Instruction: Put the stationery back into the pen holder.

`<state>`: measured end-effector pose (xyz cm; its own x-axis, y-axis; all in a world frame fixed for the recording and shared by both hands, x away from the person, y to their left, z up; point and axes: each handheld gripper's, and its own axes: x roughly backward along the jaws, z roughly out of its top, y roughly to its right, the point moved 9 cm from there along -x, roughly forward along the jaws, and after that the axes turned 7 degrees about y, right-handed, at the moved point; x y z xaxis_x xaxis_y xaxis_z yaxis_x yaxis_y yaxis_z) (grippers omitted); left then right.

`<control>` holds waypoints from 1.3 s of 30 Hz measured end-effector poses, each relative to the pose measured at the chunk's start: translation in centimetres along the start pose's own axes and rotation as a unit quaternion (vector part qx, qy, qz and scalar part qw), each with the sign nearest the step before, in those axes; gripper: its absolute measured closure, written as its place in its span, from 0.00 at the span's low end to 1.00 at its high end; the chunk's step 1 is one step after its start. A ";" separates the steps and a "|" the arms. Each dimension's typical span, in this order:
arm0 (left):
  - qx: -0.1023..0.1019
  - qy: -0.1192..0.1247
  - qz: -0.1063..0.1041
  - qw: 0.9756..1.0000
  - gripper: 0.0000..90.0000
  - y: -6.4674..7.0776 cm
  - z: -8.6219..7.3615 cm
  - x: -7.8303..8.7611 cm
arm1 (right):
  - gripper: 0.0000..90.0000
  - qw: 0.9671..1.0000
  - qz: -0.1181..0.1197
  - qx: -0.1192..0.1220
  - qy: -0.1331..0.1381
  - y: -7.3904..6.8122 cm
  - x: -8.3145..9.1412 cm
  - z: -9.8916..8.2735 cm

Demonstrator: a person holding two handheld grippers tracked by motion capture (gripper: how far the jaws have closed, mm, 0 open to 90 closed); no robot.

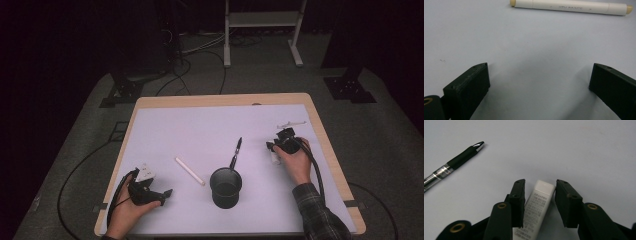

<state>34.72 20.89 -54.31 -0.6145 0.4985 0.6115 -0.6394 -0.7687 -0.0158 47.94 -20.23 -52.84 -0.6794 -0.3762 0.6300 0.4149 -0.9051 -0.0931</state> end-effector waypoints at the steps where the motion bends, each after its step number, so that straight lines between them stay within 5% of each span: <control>1: 0.000 0.000 0.000 1.000 0.02 0.0 0.0 0.0 | 0.69 1.000 0.001 0.000 0.000 0.0 0.0 0.0; 14: 0.000 0.000 0.000 1.000 0.02 0.0 0.0 0.0 | 0.76 0.999 0.032 0.037 -0.016 -1.5 0.0 0.0; 39: 0.000 0.000 0.000 1.000 0.02 0.0 0.0 0.0 | 0.78 0.998 0.020 0.051 -0.023 -1.5 -1.0 0.0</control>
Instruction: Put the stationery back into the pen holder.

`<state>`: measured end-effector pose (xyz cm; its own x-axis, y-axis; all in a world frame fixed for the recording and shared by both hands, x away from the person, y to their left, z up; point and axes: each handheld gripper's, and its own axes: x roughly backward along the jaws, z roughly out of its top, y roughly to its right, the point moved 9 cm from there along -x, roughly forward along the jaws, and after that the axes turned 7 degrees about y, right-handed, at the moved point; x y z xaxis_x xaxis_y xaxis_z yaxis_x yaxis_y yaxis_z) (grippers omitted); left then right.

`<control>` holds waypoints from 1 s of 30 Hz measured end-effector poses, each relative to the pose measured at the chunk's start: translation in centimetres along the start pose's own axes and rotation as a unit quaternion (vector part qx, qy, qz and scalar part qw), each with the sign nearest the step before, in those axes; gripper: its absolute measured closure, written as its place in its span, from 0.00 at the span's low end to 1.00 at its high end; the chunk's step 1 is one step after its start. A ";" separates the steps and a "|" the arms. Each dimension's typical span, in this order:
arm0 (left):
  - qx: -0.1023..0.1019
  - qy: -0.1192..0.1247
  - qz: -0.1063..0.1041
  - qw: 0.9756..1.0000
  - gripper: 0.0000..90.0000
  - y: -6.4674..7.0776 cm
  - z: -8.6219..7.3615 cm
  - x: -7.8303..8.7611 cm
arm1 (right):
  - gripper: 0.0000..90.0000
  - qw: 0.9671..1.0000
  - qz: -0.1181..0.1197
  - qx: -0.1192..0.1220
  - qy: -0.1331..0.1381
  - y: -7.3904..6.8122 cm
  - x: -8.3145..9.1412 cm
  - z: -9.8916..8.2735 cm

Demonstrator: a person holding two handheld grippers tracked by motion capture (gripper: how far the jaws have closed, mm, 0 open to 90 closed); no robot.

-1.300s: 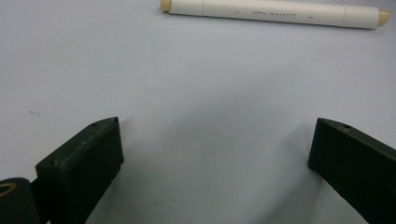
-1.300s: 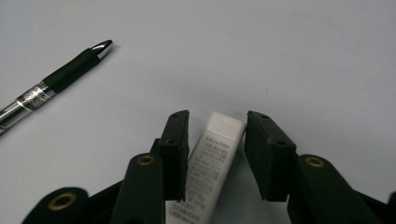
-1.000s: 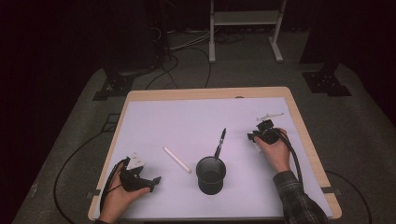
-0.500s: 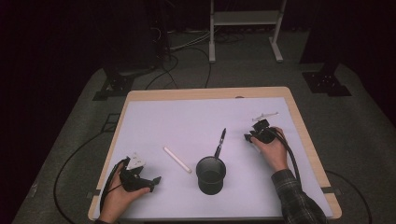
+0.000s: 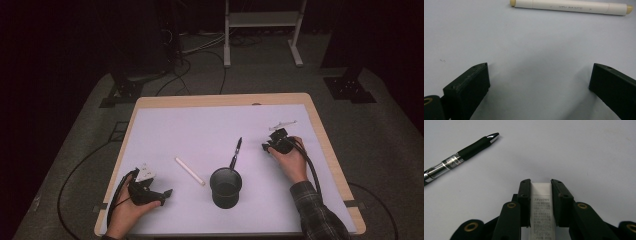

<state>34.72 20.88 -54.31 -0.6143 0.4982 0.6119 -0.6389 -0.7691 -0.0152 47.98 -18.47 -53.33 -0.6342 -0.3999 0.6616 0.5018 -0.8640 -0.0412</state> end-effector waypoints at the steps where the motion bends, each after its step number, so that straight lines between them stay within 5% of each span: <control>1: 0.000 0.000 0.000 1.000 0.02 0.0 0.0 0.0 | 0.78 1.000 0.001 -0.001 0.000 0.0 0.0 0.0; 30: 0.001 0.000 -0.001 1.000 0.02 0.0 0.0 0.0 | 0.78 0.996 0.043 -0.034 0.069 -0.2 4.3 2.4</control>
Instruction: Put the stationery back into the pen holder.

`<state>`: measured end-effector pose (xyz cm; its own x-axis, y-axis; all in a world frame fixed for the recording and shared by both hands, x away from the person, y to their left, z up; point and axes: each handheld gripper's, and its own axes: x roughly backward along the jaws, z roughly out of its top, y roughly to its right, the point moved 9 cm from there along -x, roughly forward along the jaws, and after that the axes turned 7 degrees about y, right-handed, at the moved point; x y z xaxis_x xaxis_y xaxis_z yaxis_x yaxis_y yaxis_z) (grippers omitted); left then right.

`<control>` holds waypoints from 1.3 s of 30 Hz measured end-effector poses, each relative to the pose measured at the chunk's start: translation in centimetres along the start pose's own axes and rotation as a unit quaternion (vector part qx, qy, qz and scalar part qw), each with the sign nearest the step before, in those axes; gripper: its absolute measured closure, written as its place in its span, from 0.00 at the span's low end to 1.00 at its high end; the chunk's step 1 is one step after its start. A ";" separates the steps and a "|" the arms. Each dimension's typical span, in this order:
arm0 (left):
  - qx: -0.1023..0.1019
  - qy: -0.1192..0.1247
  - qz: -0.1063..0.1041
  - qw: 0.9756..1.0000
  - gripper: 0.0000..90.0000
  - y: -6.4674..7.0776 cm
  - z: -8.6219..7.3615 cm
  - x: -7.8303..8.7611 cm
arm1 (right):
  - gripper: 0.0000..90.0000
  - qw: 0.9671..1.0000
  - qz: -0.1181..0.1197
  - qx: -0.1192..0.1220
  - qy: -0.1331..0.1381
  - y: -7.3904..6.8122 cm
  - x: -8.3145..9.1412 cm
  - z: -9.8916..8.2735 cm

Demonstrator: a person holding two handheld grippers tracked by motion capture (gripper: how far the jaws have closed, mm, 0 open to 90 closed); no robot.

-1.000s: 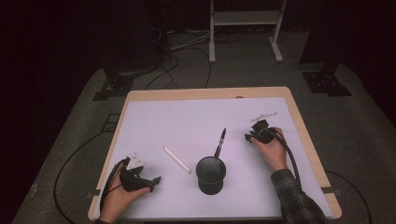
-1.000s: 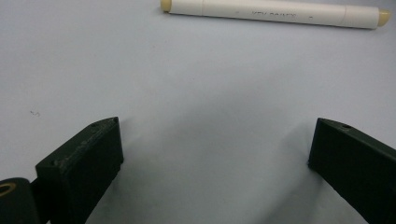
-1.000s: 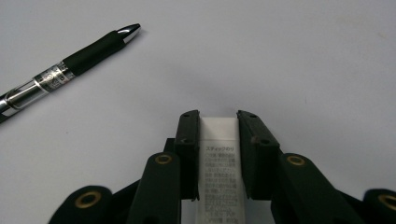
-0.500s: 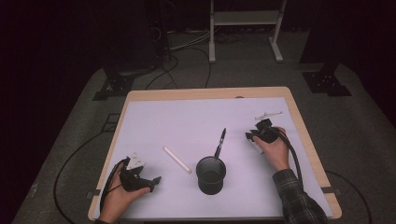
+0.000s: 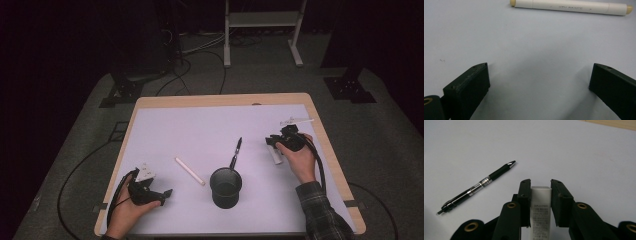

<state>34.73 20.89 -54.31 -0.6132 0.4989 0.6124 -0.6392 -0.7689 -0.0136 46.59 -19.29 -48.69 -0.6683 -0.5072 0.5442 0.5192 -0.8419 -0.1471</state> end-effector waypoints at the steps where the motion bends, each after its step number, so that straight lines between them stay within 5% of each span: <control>1: 0.000 0.000 0.000 1.000 0.02 0.0 0.0 0.0 | 0.78 1.000 0.001 0.002 0.004 0.0 0.2 0.2; 26: 0.001 0.001 0.000 1.000 0.02 0.0 0.0 0.0 | 0.78 0.998 0.013 0.020 0.055 -1.7 3.8 3.3; 39: -0.001 0.000 0.000 1.000 0.02 0.0 0.0 0.0 | 0.78 0.995 0.037 0.040 0.082 -3.6 6.5 5.1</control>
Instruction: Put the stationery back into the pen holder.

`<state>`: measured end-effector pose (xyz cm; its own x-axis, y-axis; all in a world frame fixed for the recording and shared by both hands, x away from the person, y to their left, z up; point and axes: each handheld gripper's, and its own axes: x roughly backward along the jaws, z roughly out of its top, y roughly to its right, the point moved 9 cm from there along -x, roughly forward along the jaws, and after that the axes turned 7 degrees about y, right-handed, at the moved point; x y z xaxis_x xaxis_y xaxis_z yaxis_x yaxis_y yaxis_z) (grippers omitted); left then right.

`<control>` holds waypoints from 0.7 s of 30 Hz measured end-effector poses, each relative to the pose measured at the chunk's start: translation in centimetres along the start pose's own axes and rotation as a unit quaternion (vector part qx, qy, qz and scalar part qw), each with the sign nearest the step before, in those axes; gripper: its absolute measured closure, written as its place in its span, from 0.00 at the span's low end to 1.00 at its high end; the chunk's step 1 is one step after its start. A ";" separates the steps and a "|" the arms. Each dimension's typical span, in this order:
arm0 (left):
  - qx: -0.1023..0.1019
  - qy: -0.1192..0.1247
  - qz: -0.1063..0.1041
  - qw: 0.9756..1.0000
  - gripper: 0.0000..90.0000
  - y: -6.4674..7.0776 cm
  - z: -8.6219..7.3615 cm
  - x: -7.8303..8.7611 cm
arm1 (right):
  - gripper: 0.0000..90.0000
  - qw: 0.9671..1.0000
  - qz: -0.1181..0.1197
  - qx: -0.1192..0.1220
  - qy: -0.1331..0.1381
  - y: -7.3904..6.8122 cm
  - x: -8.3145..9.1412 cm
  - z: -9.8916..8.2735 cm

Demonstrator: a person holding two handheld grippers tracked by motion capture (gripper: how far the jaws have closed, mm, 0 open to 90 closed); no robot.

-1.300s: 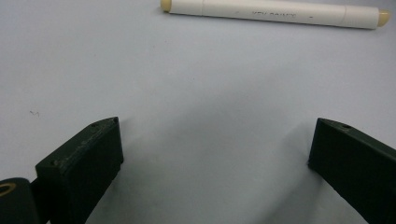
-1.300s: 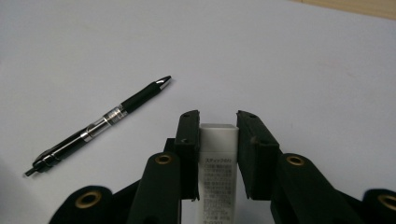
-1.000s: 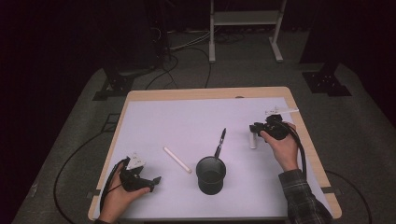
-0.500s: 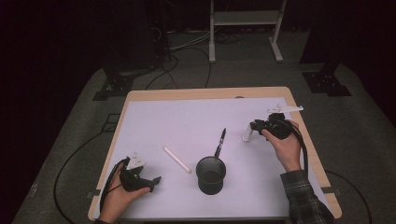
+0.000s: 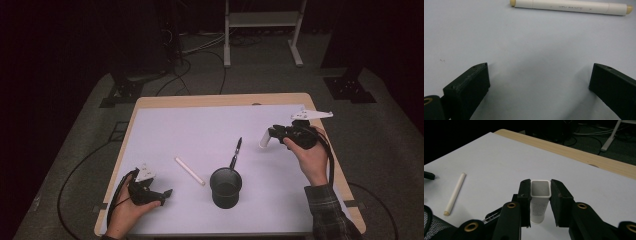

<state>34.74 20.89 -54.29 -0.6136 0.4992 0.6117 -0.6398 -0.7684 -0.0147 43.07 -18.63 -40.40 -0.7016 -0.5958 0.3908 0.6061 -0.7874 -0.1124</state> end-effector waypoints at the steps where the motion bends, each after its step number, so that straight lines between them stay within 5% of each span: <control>1: 0.000 0.000 0.000 1.000 0.02 0.0 0.0 0.0 | 0.78 1.000 0.004 0.001 0.003 -0.3 0.2 0.2; 21: -0.001 -0.003 -0.001 1.000 0.02 0.0 -0.1 0.0 | 0.78 0.997 0.070 0.025 0.031 -4.3 2.5 2.5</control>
<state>34.69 20.94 -54.31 -0.6099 0.4979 0.6165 -0.6418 -0.7667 -0.0156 39.65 -16.36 -36.69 -0.6301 -0.7087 0.3172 0.7164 -0.6882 -0.1146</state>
